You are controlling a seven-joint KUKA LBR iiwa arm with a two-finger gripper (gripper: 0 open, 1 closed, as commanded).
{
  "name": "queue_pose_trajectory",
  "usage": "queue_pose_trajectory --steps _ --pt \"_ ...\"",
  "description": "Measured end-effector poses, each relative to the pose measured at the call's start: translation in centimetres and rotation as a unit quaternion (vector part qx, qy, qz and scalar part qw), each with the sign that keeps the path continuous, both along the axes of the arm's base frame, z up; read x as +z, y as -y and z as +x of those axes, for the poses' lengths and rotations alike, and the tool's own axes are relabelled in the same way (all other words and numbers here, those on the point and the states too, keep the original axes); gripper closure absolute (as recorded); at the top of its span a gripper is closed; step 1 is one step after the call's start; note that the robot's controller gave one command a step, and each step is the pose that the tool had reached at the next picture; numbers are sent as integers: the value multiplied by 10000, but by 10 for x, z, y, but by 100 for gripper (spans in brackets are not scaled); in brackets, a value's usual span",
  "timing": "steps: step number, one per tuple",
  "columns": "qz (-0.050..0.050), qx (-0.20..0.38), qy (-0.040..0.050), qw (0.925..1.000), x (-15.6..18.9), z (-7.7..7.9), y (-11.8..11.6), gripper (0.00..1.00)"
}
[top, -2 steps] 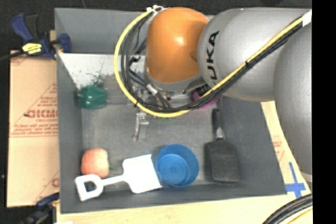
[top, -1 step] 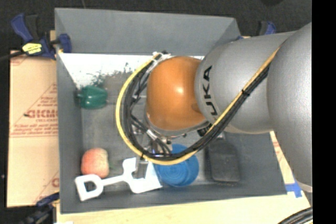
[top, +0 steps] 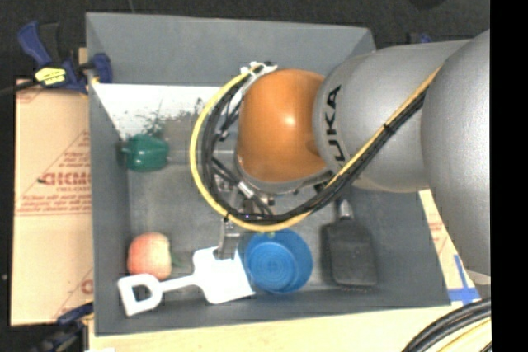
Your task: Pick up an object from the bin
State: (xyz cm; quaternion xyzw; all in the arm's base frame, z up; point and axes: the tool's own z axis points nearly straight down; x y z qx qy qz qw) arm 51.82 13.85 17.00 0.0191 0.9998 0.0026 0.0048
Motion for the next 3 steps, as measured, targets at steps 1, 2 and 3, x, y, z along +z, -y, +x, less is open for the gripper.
queue_pose_trajectory --steps 1,2,3 --pt "13 -178 -42 9998 -37 -43 -59 0" --pt "-17 -287 33 9996 -37 -17 71 0" --pt "4 -293 8 9996 -81 -22 -30 0"
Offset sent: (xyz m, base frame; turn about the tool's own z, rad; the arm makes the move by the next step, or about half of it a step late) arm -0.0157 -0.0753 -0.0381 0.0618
